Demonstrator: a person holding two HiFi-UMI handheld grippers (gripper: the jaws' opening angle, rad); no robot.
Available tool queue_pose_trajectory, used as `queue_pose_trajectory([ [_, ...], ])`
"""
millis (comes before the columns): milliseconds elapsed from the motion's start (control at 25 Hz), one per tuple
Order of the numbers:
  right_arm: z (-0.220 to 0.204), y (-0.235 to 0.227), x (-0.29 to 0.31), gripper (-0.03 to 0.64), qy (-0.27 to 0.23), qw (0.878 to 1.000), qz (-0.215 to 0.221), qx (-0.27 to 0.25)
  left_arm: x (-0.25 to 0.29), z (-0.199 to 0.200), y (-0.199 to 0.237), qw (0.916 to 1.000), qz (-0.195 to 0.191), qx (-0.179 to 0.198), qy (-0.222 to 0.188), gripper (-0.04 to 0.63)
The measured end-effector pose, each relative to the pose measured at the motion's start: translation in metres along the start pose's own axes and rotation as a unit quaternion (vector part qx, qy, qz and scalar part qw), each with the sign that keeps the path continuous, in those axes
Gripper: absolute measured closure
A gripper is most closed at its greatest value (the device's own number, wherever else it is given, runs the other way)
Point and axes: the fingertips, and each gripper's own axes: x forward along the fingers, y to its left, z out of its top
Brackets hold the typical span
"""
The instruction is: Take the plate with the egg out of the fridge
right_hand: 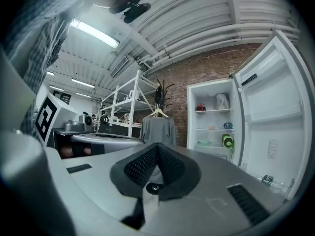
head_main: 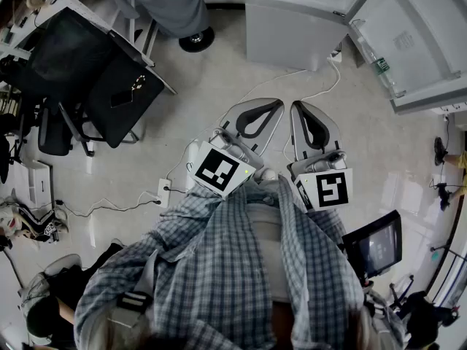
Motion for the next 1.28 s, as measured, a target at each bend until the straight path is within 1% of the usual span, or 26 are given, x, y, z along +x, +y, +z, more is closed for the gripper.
queue_pose_trajectory([
  [200,0.002,0.002,0.003,0.611,0.0,1.0,0.001,0.0,-0.001,0.001,0.004,1.0,0.002,-0.005,0.0,0.589],
  [440,-0.001,-0.001,0.004,0.611,0.004,1.0,-0.007,0.005,-0.002,0.0,0.007,1.0,0.003,-0.001,0.0,0.589],
  [680,-0.015,0.003,0.001,0.611,0.038,0.999,-0.008,-0.005,-0.009,-0.001,0.011,1.0,0.003,-0.008,0.0,0.589],
  [880,-0.018,0.005,-0.001,0.611,0.049,0.999,-0.015,-0.008,-0.015,0.0,0.014,1.0,0.003,-0.007,-0.003,0.589],
  [1080,0.0,0.02,0.004,0.611,0.006,1.0,-0.03,0.001,-0.035,0.001,0.019,0.9999,0.003,-0.006,-0.007,0.589],
  [1200,-0.001,0.019,0.005,0.611,0.009,0.999,-0.034,-0.002,-0.037,0.001,0.024,0.9999,0.006,-0.009,-0.007,0.589],
  [1280,-0.001,0.021,0.005,0.611,0.01,0.999,-0.036,-0.003,-0.04,0.001,0.026,0.9999,0.007,-0.003,-0.009,0.589],
])
